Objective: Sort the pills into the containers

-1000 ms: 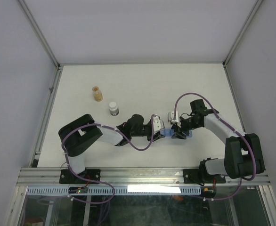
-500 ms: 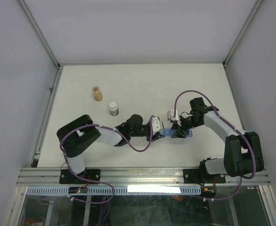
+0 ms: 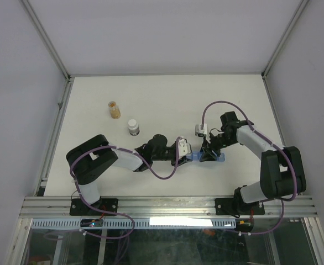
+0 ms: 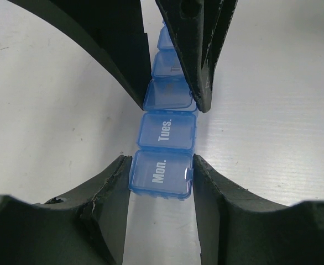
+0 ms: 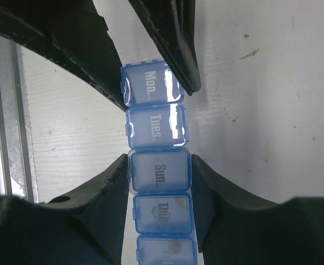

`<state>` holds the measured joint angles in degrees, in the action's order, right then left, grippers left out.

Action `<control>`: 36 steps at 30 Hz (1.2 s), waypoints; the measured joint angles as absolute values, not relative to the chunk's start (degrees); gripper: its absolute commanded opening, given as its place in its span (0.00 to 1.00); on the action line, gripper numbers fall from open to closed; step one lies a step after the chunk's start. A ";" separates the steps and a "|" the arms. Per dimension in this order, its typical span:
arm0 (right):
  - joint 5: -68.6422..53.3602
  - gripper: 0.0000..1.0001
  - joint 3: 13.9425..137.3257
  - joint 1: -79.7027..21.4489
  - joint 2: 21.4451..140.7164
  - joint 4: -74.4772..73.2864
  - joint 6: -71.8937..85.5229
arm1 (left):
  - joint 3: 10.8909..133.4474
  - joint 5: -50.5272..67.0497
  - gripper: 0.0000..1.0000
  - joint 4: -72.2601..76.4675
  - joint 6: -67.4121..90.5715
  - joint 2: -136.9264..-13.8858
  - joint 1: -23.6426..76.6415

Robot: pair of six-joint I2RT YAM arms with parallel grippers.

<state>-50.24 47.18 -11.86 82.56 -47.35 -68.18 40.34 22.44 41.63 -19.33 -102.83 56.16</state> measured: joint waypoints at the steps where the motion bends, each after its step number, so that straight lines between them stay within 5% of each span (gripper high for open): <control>1: -50.22 0.46 47.18 -11.86 82.52 -46.83 -66.94 | 40.34 22.39 0.00 41.63 -19.35 -102.83 56.14; 12: -50.19 0.56 47.20 -10.00 81.01 -43.24 -61.08 | 40.32 23.05 0.00 40.42 -19.75 -102.83 56.29; 22: -47.07 0.40 47.18 -9.47 80.16 -37.63 -56.01 | 40.32 23.70 0.00 39.83 -19.97 -102.83 56.27; 36: -38.22 0.39 47.00 -13.06 83.35 -31.40 -49.34 | 40.32 24.05 0.00 39.75 -19.99 -102.83 56.27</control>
<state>-38.22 47.00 -13.06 83.35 -31.40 -49.34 40.32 24.05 39.75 -19.99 -102.83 56.27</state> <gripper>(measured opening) 0.397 0.436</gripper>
